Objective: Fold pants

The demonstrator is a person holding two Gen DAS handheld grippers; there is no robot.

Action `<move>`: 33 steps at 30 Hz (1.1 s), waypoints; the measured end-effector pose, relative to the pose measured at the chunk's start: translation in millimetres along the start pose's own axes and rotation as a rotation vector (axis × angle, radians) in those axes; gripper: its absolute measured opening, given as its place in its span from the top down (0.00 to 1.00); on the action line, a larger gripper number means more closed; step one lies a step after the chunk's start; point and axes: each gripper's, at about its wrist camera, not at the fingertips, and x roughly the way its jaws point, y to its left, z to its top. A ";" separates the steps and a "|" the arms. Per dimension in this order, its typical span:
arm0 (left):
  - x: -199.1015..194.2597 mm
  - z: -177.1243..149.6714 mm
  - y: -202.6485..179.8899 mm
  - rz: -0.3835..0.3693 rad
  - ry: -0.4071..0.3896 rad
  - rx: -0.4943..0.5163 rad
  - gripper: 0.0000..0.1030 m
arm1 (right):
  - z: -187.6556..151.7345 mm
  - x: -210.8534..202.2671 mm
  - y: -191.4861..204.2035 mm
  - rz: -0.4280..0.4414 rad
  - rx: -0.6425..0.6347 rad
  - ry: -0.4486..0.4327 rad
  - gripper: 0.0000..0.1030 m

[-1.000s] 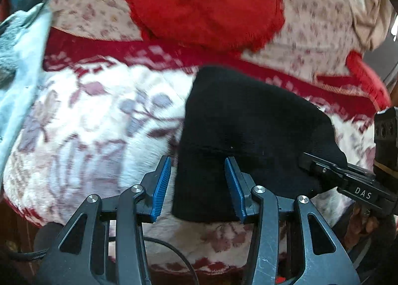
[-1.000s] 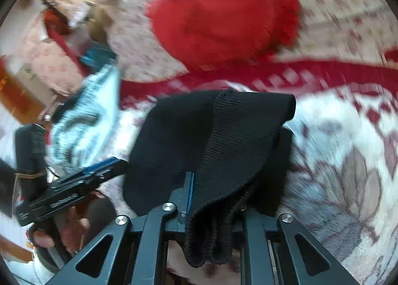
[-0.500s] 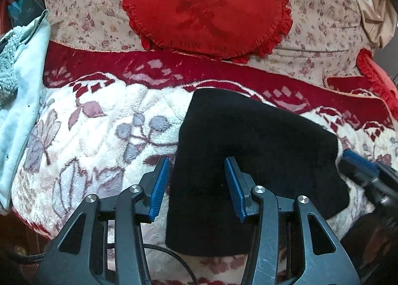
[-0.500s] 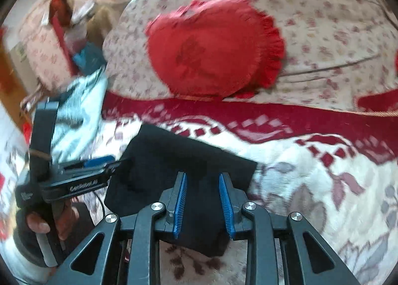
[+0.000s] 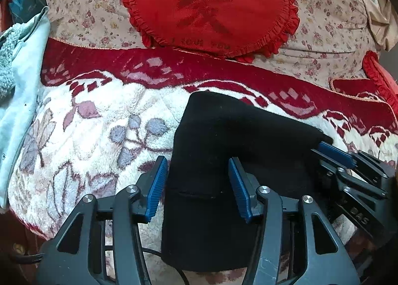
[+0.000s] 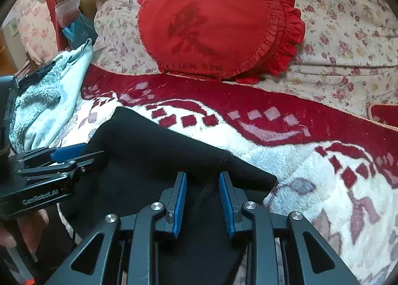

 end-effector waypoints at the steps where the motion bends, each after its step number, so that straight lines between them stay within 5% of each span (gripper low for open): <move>1: -2.8 -1.3 -0.2 0.002 -0.002 0.004 0.51 | -1.6 -7.5 1.7 0.001 0.002 -0.003 0.75; 14: -17.7 -31.6 -1.8 0.002 0.008 0.008 0.51 | -62.7 -40.4 22.6 0.056 -0.018 0.028 0.74; 33: -17.7 -33.4 0.5 -0.002 0.020 -0.012 0.48 | -54.7 -60.8 1.1 0.080 0.089 -0.048 0.63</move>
